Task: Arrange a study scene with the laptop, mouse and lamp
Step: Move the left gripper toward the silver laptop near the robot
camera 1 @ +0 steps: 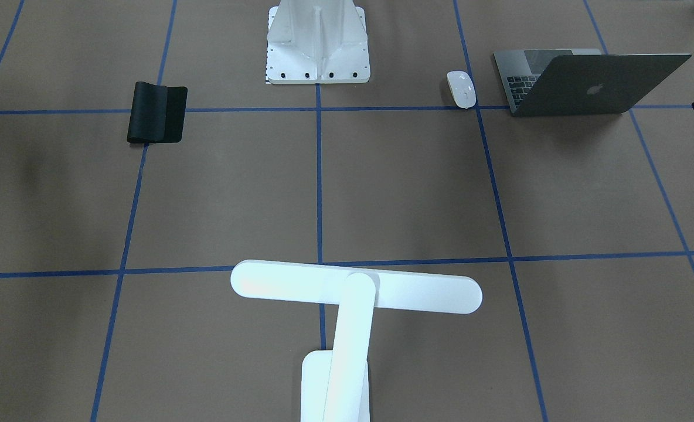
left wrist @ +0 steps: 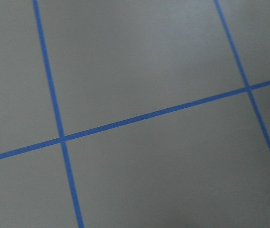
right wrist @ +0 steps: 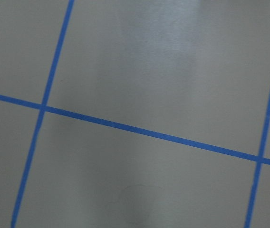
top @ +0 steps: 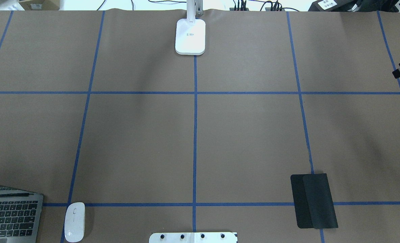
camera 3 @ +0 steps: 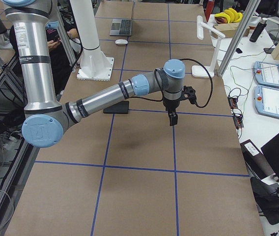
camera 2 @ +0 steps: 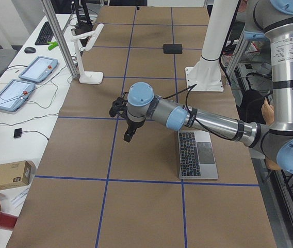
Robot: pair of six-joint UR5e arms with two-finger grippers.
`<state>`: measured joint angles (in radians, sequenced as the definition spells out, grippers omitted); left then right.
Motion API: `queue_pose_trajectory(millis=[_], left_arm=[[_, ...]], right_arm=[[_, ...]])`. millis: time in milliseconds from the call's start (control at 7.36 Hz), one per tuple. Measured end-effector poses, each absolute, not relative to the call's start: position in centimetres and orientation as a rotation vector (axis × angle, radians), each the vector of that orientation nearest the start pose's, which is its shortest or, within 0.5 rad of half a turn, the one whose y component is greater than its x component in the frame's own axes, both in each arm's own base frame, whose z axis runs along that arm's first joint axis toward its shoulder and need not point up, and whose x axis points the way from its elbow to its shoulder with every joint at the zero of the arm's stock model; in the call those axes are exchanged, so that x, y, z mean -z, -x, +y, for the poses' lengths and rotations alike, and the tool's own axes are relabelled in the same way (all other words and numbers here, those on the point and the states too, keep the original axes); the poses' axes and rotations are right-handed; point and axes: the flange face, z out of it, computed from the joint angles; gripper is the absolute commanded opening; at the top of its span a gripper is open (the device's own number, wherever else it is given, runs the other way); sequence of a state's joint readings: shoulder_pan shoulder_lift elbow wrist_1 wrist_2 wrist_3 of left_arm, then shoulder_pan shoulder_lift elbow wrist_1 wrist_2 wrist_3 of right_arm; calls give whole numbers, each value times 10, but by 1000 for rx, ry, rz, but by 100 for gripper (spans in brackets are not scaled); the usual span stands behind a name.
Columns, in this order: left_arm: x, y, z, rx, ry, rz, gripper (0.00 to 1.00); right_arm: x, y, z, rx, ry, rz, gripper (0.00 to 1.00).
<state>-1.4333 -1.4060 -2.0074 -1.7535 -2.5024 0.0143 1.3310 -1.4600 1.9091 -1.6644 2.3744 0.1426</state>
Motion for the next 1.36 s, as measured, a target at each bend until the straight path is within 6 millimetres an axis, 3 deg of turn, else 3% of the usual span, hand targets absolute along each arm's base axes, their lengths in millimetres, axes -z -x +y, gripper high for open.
queue_pose_trajectory(millis=[408,816,1359], left_arm=[[-444,-73,-400,-645,-409,992,100],[-406,-120,-356,-829,-400,1070,100],[-393,-160,-338,-1028,-481,1033,100]], right_arm=[[-435,85,-514,299,-209,-888,100],[-436,96,-513,324,-207,-886,100],[-438,100,-514,332,-203,-882,100]])
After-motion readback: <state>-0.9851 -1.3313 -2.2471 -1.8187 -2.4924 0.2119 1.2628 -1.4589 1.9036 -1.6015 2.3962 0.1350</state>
